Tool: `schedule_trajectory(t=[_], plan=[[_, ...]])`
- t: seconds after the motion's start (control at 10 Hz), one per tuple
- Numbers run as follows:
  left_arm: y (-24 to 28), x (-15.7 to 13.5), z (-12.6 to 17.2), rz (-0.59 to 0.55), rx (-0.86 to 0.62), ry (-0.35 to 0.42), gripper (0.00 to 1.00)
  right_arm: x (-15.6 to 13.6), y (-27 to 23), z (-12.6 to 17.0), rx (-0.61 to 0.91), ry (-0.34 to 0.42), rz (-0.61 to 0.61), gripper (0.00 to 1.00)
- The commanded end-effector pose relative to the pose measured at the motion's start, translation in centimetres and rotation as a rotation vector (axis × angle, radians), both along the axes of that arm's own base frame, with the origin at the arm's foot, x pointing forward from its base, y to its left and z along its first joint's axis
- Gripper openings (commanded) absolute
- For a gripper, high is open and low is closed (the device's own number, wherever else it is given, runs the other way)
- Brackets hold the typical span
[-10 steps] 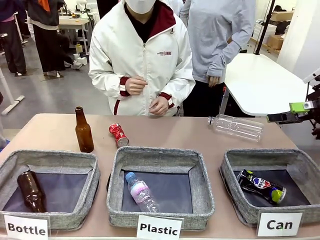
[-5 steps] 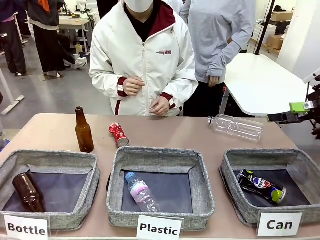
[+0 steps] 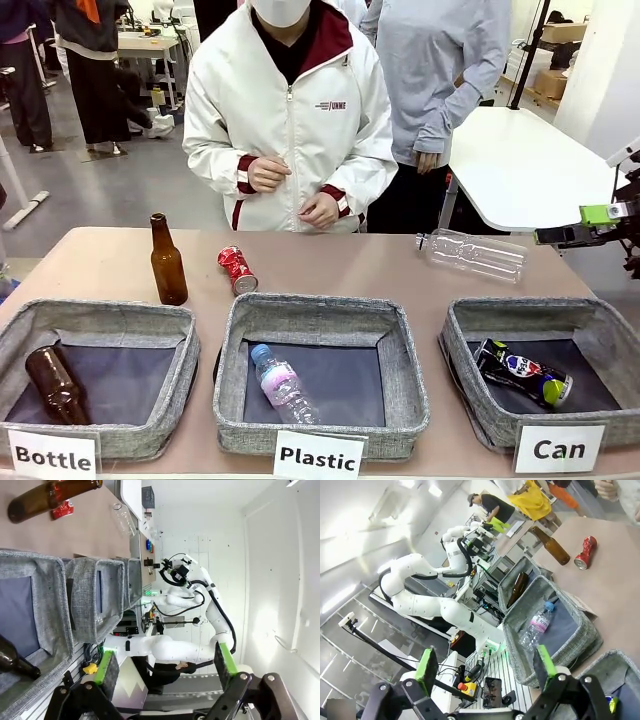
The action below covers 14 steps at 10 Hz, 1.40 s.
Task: Sort the can waste into the basket.
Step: Pick up the can waste from the table and place it in the right Fabric basket.
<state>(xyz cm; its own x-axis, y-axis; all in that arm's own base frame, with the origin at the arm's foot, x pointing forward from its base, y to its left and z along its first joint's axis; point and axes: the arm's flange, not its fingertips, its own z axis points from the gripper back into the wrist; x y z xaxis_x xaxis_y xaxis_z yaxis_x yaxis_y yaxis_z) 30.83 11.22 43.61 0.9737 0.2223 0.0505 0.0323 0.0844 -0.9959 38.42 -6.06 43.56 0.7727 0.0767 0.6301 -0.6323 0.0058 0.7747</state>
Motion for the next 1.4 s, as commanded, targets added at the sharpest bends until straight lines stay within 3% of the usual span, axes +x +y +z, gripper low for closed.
schedule_trajectory(t=[0.0,0.3,0.4,0.8,1.0,1.1,1.2,1.3], plan=[[-0.1,0.0,0.4,0.004,-0.029,0.001,1.00,-0.2,-0.1,0.0,0.002,-0.020,0.011,1.00],[0.0,0.0,0.0,0.001,-0.002,-0.001,1.00,-0.2,-0.1,0.0,0.002,-0.020,0.011,1.00],[-1.3,0.9,0.2,-0.043,0.039,0.039,1.00,-0.2,-0.1,0.0,0.002,-0.020,0.011,1.00],[-7.2,3.5,4.7,-0.116,0.285,0.022,1.00,-0.2,-0.1,0.0,0.002,-0.020,0.011,1.00],[-5.0,5.8,4.8,-0.044,0.262,0.080,1.00,-0.2,-0.1,0.0,0.002,-0.020,0.011,1.00],[-4.4,7.6,4.0,0.047,0.351,0.169,1.00,-0.2,-0.1,0.0,0.002,-0.020,0.011,1.00],[-4.3,10.0,3.1,0.247,0.535,0.157,1.00,-0.2,-0.1,0.0,0.002,-0.020,0.011,1.00],[-4.9,12.6,2.0,0.346,0.683,-0.004,1.00,-0.2,-0.1,0.0,0.002,-0.020,0.011,1.00]])
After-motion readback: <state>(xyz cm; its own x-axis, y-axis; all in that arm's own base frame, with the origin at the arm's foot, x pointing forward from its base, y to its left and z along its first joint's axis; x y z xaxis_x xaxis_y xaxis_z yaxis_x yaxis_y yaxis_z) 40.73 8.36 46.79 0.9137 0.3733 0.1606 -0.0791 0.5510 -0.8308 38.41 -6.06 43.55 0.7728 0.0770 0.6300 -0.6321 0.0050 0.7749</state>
